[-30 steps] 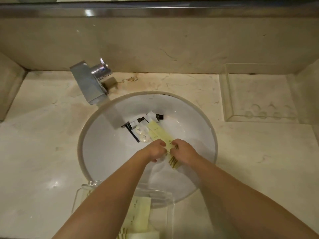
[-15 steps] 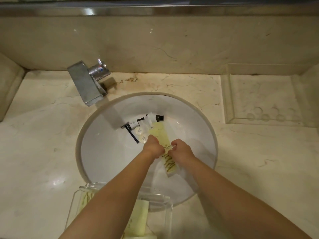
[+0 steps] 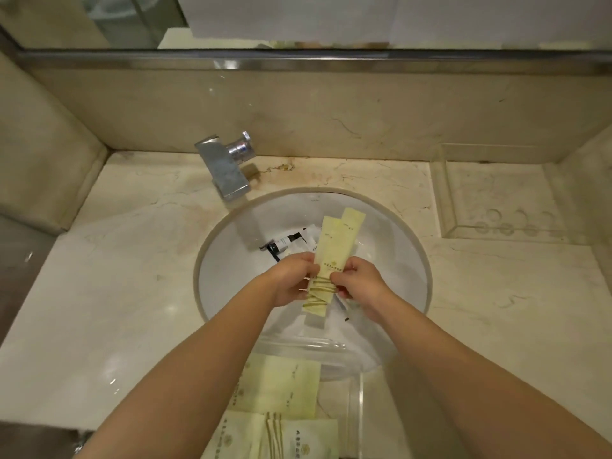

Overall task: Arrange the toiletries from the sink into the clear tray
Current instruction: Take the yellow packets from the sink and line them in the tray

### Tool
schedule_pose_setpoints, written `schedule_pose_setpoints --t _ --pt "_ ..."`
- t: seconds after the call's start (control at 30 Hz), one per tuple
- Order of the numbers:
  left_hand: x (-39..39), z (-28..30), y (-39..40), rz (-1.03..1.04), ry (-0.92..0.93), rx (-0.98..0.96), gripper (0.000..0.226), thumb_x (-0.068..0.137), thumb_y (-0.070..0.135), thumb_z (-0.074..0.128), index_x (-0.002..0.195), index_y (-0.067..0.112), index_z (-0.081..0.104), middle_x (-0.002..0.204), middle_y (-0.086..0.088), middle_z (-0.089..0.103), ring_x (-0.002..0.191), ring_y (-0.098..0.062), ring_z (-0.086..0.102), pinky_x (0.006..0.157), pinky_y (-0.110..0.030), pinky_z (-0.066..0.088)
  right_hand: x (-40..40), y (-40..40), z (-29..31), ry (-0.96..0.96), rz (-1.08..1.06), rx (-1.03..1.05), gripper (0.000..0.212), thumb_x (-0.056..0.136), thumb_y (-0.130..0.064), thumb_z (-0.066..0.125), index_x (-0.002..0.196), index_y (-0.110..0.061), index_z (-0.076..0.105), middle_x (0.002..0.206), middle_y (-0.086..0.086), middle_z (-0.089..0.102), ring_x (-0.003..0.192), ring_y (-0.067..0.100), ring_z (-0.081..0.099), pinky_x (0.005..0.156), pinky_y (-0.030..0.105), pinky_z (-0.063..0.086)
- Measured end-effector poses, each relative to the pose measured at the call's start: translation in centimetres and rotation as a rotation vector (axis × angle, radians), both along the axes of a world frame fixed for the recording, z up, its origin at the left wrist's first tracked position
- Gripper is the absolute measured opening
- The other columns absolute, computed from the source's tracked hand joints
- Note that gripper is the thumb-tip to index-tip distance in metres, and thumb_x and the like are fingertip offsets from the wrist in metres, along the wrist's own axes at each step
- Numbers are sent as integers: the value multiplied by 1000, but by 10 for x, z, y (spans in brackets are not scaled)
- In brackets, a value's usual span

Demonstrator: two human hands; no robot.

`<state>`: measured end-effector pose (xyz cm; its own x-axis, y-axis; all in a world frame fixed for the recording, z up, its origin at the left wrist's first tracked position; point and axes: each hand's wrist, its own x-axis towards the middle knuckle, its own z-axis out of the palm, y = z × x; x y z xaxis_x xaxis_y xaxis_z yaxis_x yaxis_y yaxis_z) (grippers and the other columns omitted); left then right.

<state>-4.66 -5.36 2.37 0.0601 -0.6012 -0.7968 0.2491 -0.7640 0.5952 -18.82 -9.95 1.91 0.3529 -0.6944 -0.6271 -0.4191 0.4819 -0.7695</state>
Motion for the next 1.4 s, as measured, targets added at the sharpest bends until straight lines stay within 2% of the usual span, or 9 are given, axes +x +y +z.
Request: schedule_pose_setpoints --t 0.2,0.33,0.43,0.53,0.73,0.93,1.1,1.3,1.4 --pt "23 34 35 -137 70 -69 22 100 8 39 101 13 61 94 -6 70 85 -22 64 82 -36 54 8 25 34 -114 -6 -9 25 87 1 61 111 -4 58 91 8 69 61 13 66 55 23 47" --pt "39 50 56 -134 86 -120 24 98 11 40 110 13 60 105 -12 59 94 -26 45 79 -36 49 10 43 49 -188 5 4 25 88 -1 60 113 -3 59 94 11 69 63 14 63 54 21 47" --pt "49 59 72 -125 126 -159 24 99 11 37 113 11 57 108 -15 60 95 -27 54 87 -40 48 12 57 59 -212 0 -1 26 88 -2 60 114 -3 59 91 9 69 63 13 62 52 21 45" --pt "54 71 88 -175 118 -164 18 99 19 42 108 13 57 97 -10 64 79 -22 61 71 -33 49 16 74 67 -184 78 -24 27 86 -3 62 112 -7 60 90 7 67 63 14 58 55 24 44" --pt "65 77 115 -393 -19 -207 32 92 8 59 122 18 58 107 -14 68 82 -22 68 68 -30 55 27 109 76 -36 243 -104 35 84 -18 70 117 -16 59 93 2 67 66 14 55 59 26 44" --pt "80 77 134 -631 -194 -152 28 89 6 65 110 23 62 116 -13 68 102 -29 69 89 -43 56 7 113 71 -144 -214 -91 31 88 -26 67 113 -19 51 97 7 64 62 17 56 55 27 41" --pt "78 62 146 -791 -295 -118 35 83 8 72 116 18 64 118 -11 68 106 -29 68 96 -41 53 -17 126 60 34 88 -129 8 86 -13 65 90 -15 59 78 7 54 52 16 45 46 24 35" --pt "81 58 148 -810 -444 -110 19 87 9 64 105 14 65 89 0 66 76 -12 64 61 -17 52 -35 137 45 155 152 -47 9 87 -13 62 91 -14 54 73 9 55 55 15 51 49 23 43" --pt "86 50 151 -800 -634 -222 16 82 6 65 95 15 64 82 1 64 77 -16 64 70 -28 57 -39 138 36 183 125 38 18 85 -11 64 102 -10 56 83 13 60 56 16 56 53 26 47"
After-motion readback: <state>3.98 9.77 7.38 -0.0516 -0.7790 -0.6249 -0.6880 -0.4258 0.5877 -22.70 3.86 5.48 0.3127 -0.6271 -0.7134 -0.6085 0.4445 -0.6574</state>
